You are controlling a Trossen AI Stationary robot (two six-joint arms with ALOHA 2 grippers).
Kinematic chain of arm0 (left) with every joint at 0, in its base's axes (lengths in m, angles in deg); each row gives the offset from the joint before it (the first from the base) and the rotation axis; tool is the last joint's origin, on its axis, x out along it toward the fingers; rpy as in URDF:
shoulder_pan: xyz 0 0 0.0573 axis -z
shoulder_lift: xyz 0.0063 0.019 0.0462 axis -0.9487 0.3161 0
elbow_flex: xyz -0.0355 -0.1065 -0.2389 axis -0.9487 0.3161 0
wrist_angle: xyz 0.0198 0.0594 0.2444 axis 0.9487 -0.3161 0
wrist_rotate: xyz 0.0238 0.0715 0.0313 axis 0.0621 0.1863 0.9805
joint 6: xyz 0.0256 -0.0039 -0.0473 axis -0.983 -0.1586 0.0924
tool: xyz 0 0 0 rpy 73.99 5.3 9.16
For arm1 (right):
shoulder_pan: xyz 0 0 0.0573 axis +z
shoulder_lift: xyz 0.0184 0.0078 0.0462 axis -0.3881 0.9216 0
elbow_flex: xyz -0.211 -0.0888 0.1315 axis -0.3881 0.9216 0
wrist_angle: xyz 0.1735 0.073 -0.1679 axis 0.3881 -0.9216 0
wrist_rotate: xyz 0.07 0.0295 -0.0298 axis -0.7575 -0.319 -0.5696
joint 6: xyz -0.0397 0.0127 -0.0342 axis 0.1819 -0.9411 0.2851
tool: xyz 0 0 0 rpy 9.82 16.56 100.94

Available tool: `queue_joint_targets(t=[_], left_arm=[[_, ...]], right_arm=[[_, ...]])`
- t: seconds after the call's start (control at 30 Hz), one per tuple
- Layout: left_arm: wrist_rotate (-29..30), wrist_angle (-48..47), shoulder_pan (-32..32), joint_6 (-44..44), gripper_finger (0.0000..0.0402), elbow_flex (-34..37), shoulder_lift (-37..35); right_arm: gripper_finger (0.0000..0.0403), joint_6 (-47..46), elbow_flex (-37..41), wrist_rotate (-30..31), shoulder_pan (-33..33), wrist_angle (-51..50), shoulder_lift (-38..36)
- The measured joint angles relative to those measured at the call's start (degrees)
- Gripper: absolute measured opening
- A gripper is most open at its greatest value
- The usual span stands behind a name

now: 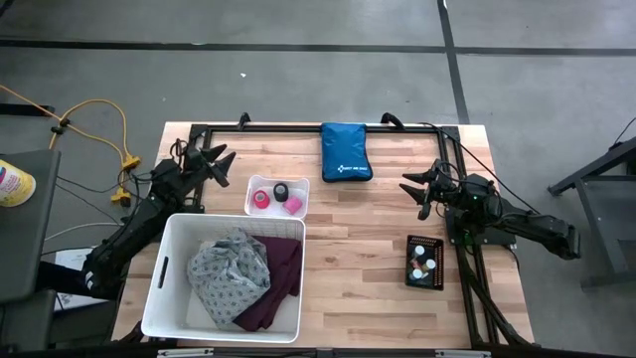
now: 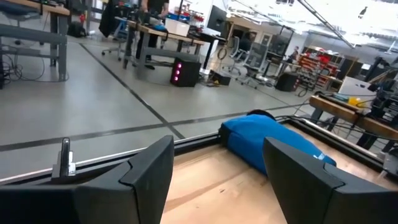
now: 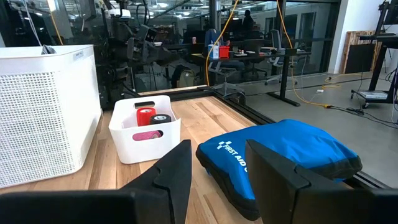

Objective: Pick & place medical supplies in basket/bin
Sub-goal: Return to Home Position

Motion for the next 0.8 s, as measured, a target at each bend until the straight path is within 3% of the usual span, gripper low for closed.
queue_joint_targets(t=[0.37,0.5,0.8], left_arm=[[0.55,-1.0,0.02,-1.93,0.0239,0.0,0.9],[3.17,-1.79,0.0,-4.05,0.0239,0.0,2.87],[2.25,-0.67,0.0,-4.25,0.0239,0.51,6.66]], right_arm=[[0.0138,0.0,0.02,0.0,0.02,0.0,0.02],[0.0138,0.0,0.02,0.0,0.02,0.0,0.02],[0.0138,0.0,0.02,0.0,0.02,0.0,0.01]])
